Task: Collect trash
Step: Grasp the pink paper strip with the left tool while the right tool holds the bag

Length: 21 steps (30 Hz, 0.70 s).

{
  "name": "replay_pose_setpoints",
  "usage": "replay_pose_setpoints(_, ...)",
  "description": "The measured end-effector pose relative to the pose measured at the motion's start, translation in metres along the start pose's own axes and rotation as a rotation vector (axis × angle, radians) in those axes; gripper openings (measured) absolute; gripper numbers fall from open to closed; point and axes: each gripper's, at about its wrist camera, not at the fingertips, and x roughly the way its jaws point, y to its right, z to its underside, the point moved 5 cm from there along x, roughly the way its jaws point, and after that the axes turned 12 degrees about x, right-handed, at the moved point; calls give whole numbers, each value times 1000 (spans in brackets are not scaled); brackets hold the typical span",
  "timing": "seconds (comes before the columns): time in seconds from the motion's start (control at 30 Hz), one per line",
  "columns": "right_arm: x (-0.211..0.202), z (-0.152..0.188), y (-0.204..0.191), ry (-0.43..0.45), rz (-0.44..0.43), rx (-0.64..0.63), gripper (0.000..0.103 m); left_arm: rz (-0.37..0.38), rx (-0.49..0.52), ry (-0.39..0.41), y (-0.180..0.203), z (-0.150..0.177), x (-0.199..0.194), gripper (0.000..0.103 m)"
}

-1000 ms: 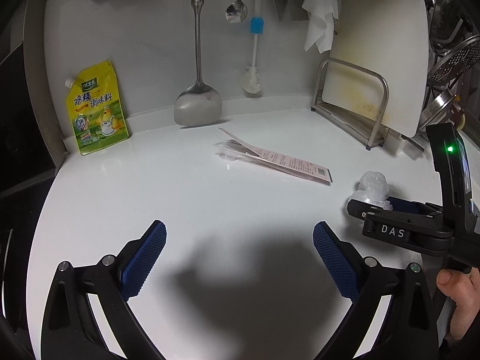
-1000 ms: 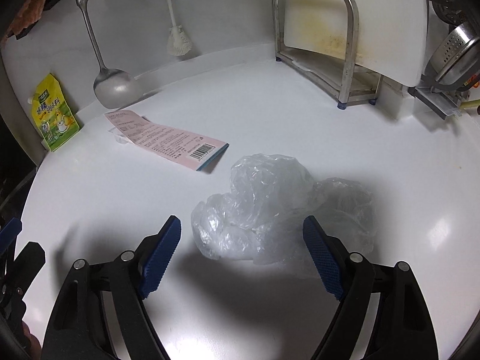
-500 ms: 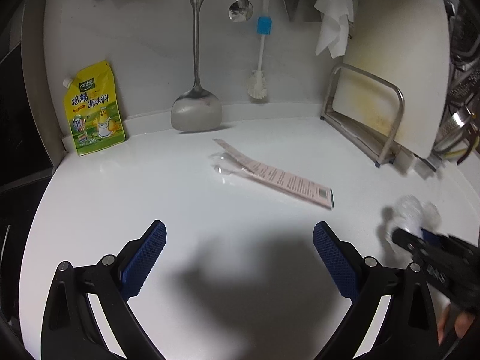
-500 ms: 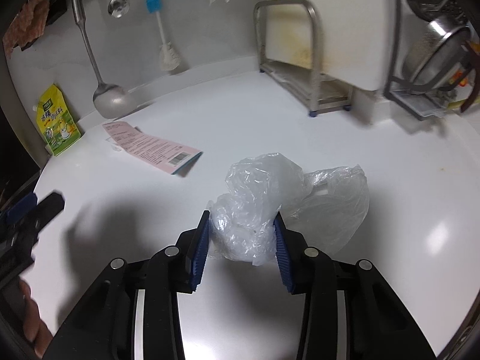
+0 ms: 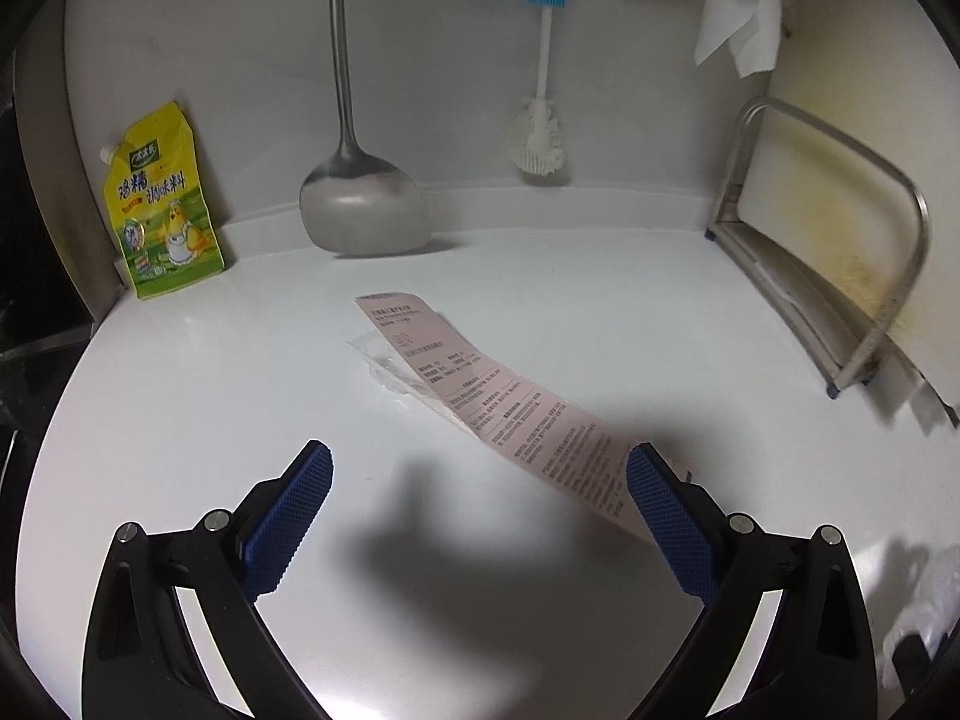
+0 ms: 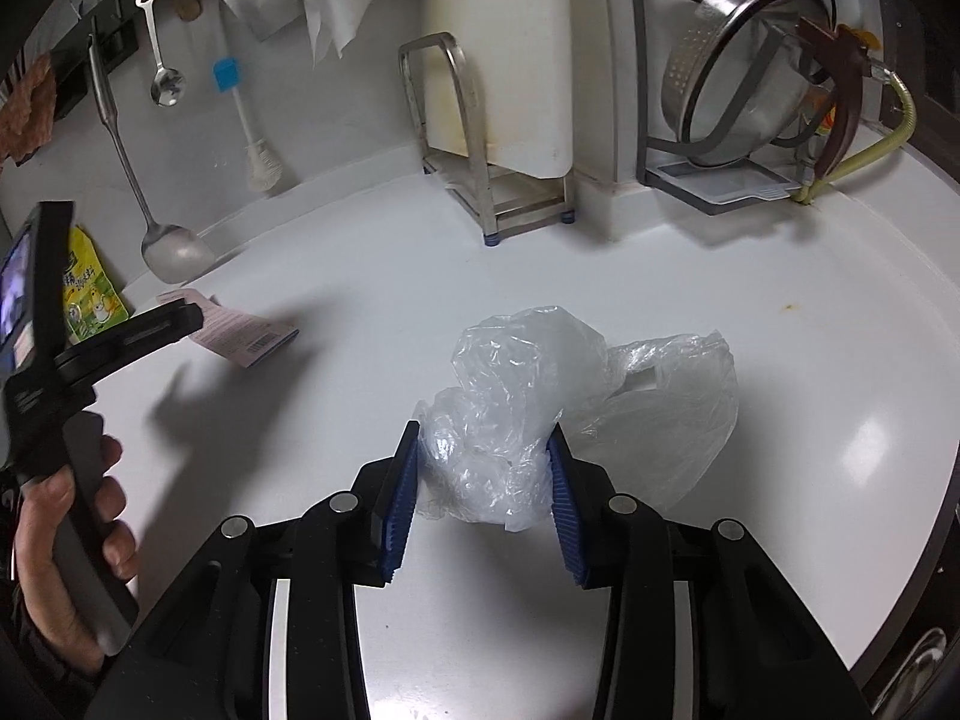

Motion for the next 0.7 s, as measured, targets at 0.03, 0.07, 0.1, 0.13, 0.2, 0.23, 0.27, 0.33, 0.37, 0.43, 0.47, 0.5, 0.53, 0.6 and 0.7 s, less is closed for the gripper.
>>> replay_pose_setpoints(0.03, 0, 0, 1, 2, 0, 2, 39, 3, -12, -15, 3, -1, 5, 97)
replay_pose_setpoints(0.07, 0, 0, 2, 1, -4, 5, 39, 9, -26, -29, 5, -2, 10, 97)
replay_pose_setpoints(0.1, -1, -1, 3, 2, -9, 12, 39, 14, -39, -41, 6, -3, 14, 97)
replay_pose_setpoints(0.13, -2, -1, 5, 4, -14, 19, 39, 12, -57, -57, 7, -4, 19, 97)
replay_pose_setpoints(0.2, -4, -2, 6, 8, -15, 22, 39, 3, -93, -86, 8, -6, 28, 97)
replay_pose_setpoints(0.23, -5, -2, 7, 12, -14, 22, 39, 4, -108, -96, 8, -7, 31, 97)
replay_pose_setpoints(0.27, -5, -2, 8, 14, -15, 25, 39, 3, -126, -108, 8, -7, 35, 96)
replay_pose_setpoints(0.33, -5, -2, 8, 12, -20, 29, 39, -8, -146, -119, 8, -9, 39, 96)
replay_pose_setpoints(0.37, -6, -3, 8, 13, -19, 30, 39, -14, -151, -125, 9, -10, 40, 96)
replay_pose_setpoints(0.43, -6, -3, 8, 14, -18, 31, 39, -20, -159, -138, 11, -11, 45, 96)
replay_pose_setpoints(0.47, -6, -3, 9, 14, -19, 33, 39, -21, -162, -145, 13, -11, 47, 96)
replay_pose_setpoints(0.5, -6, -3, 9, 14, -21, 36, 39, -26, -164, -153, 14, -11, 49, 96)
replay_pose_setpoints(0.53, -5, -3, 10, 13, -22, 38, 39, -36, -163, -161, 15, -11, 52, 96)
replay_pose_setpoints(0.6, -5, -3, 9, 11, -22, 36, 39, -60, -163, -188, 17, -10, 59, 96)
replay_pose_setpoints(0.7, -4, -2, 8, 10, -20, 30, 39, -101, -149, -194, 18, -11, 62, 96)
